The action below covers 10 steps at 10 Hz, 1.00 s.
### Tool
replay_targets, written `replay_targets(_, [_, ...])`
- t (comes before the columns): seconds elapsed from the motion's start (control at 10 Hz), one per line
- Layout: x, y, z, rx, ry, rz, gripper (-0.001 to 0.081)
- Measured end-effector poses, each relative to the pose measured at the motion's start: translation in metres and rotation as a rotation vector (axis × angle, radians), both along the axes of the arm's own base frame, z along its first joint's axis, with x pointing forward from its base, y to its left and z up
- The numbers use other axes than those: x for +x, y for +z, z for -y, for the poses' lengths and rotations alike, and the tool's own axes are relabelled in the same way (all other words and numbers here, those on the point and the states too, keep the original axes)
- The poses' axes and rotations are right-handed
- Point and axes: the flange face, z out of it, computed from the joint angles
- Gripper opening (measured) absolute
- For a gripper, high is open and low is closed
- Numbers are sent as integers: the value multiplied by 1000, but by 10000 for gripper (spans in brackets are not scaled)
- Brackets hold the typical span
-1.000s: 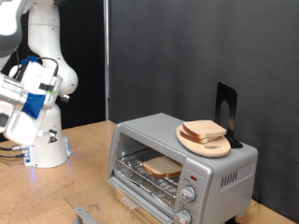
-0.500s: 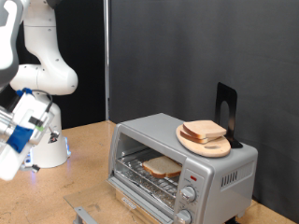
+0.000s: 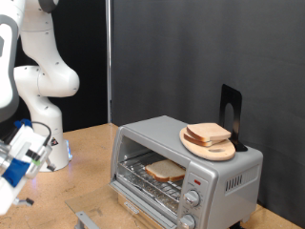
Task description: Make a piece of toast with the oven
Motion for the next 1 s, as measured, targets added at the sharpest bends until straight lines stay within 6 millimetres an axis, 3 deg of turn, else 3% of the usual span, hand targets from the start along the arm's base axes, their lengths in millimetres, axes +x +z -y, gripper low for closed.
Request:
replay_targets(0.3, [7, -42, -6, 3, 22, -29, 808])
replay_targets(0.6, [9, -72, -34, 48, 87, -45, 808])
replay_targets(1.0, [4, -80, -79, 127, 162, -69, 808])
